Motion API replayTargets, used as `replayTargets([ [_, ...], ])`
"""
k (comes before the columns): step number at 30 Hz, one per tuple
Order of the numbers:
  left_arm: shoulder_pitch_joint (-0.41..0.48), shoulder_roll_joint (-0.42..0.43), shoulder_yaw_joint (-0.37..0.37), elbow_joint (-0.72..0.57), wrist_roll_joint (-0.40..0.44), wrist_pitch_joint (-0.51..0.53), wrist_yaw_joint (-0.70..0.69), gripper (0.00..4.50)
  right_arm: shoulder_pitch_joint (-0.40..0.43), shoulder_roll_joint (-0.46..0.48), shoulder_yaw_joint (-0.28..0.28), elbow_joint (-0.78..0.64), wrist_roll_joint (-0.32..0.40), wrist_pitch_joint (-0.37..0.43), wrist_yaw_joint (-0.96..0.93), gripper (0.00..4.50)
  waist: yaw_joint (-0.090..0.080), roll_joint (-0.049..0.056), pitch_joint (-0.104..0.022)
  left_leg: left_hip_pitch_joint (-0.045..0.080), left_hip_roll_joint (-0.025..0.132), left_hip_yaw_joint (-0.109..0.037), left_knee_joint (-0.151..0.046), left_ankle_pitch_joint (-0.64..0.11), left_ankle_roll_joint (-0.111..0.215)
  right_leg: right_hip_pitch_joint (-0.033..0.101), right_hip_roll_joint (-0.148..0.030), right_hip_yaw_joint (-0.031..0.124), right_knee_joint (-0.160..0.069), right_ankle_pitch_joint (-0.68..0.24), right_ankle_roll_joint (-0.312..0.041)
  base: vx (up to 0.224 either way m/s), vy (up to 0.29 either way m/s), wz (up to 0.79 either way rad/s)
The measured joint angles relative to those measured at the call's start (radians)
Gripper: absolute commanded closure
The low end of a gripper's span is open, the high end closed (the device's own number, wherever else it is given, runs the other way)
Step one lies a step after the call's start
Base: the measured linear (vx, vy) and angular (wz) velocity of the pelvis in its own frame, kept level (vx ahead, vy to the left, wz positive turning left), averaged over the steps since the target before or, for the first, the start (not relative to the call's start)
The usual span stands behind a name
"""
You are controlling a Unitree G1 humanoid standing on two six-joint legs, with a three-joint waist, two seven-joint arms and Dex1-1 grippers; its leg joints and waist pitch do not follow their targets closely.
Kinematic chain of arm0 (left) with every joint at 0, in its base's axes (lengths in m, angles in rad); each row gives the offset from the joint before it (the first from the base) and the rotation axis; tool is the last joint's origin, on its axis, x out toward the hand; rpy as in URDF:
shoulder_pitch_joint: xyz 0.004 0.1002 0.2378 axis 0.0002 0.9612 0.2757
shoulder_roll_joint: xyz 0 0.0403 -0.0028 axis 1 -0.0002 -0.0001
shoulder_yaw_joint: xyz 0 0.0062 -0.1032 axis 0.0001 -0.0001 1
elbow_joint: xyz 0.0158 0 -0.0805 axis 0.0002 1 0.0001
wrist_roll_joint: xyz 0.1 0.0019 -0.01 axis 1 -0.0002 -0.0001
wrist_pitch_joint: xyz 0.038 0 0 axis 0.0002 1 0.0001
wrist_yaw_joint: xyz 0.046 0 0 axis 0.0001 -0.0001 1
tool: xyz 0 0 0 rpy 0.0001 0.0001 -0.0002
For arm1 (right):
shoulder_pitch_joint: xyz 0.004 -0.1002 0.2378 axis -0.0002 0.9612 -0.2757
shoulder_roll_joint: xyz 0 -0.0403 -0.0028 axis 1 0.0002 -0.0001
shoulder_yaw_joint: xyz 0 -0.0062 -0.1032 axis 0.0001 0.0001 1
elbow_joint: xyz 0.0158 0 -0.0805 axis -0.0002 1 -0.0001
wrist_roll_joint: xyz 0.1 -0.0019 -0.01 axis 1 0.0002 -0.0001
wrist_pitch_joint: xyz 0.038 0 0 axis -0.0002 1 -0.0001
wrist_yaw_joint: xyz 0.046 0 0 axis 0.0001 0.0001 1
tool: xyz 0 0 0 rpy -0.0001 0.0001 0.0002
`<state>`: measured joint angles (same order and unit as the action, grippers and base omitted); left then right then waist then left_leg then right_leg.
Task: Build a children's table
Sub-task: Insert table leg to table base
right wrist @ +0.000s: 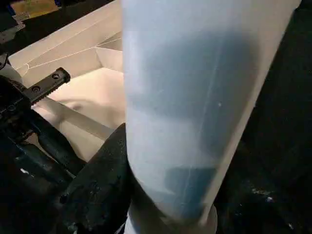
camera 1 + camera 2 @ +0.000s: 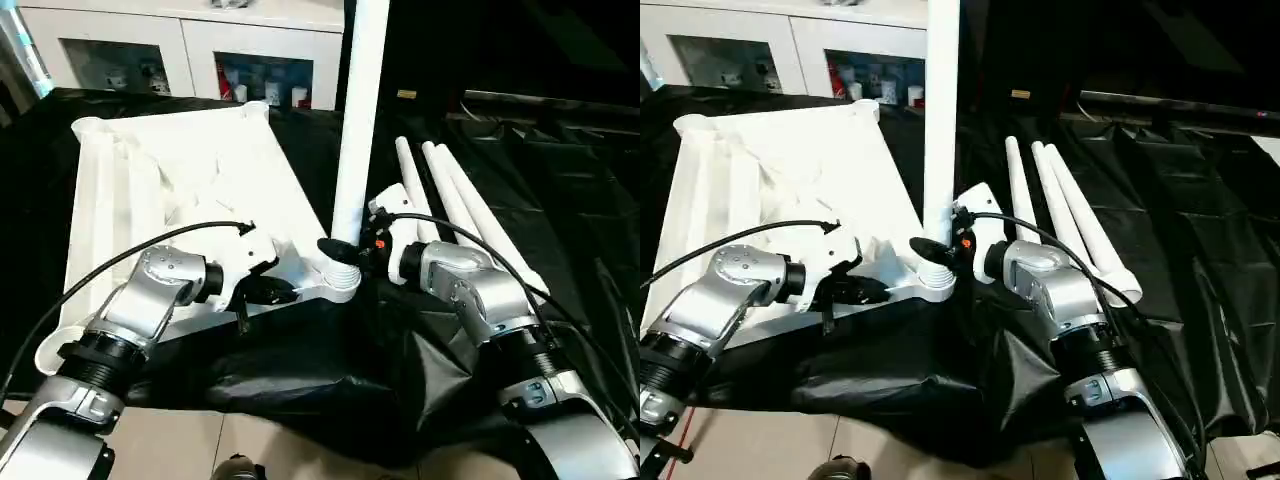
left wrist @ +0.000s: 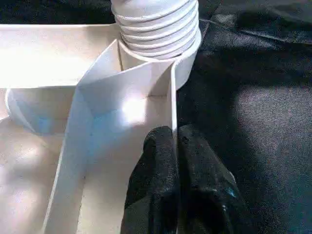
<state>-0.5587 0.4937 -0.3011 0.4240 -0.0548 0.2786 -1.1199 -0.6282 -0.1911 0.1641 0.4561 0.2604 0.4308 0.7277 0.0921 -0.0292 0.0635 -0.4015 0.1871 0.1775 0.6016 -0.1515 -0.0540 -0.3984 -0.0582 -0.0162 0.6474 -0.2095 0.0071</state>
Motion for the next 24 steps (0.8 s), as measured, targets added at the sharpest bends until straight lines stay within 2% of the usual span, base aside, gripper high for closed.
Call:
replayTargets([
  [19, -0.022, 0.009, -0.019, 0.012, 0.020, 0.000, -0.032, 4.50, -0.014, -0.004, -0.001, 0.024, -0.014, -0.004, 0.044, 2.61, 0.001, 0.001, -0.001, 0.001, 0.000, 0.000, 0.000, 0.000, 0.000, 0.001, 0.000, 0.000, -0.001, 0.000, 0.000, 0.000, 0.000, 0.00],
  [24, -0.023, 0.003, -0.012, 0.017, 0.019, 0.003, -0.027, 4.50, -0.019, 0.025, -0.070, 0.090, 0.035, -0.005, 0.032, 2.61, 0.000, 0.001, 0.000, 0.001, 0.000, 0.000, 0.000, 0.000, 0.000, 0.001, 0.000, 0.000, 0.000, 0.000, -0.001, 0.000, 0.000, 0.00],
])
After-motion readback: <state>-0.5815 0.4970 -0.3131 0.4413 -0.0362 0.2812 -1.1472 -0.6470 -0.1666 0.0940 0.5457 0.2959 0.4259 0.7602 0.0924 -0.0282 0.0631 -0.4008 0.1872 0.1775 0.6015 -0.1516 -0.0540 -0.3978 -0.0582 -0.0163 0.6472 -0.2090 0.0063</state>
